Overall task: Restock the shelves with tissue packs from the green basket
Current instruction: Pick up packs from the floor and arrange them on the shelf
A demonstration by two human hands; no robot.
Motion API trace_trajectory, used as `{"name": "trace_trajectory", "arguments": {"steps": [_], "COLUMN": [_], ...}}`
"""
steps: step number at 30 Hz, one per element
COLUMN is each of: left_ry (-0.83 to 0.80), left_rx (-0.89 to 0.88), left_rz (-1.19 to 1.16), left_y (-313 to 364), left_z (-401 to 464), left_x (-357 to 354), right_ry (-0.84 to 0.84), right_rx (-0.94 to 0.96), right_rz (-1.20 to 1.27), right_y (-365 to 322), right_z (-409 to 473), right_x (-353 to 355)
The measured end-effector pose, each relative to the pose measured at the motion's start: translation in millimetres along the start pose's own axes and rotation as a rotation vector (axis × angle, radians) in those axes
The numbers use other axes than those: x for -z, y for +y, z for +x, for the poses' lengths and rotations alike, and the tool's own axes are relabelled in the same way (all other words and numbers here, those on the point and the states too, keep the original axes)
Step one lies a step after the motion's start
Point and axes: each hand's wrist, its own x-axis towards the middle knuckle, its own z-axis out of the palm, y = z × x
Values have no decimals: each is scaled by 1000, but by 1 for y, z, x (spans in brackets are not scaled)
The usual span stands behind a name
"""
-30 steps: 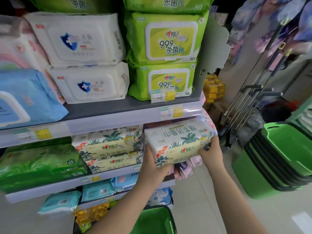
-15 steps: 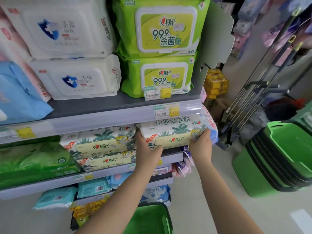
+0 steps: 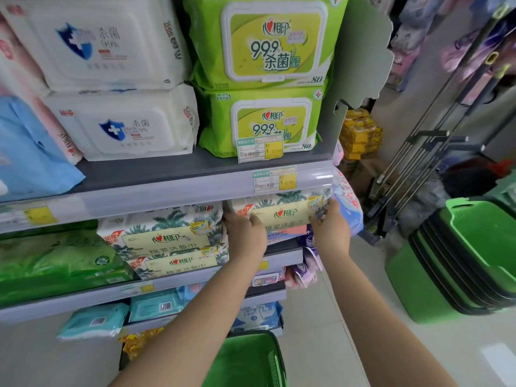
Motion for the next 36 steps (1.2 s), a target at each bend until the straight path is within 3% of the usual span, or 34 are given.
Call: {"name": "trace_trajectory", "arguments": {"steps": [3, 12, 19, 24, 31, 36], "left_ry": [-19, -26, -123, -168, -144, -95], "left_rx": [11, 111, 123, 155, 173, 140], "left_rz": [-19, -94, -153, -172, -151, -179], "left_y": [-1, 6, -17, -30, -41, -45], "left_z": [-6, 14, -9, -6, 3, 13], "left_x": [-5, -3, -7, -6, -6, -9], "right_ry": [7, -128, -158, -183, -324, -331], "right_rx": [-32, 130, -71, -184, -309, -292], "right_rz": [-10, 34, 275, 259, 456, 505], "right_y": [2, 1, 7, 9, 23, 26], "right_z": [-5, -4, -5, 7, 21, 22], "right_x": [0, -12, -14, -19, -29, -28]}}
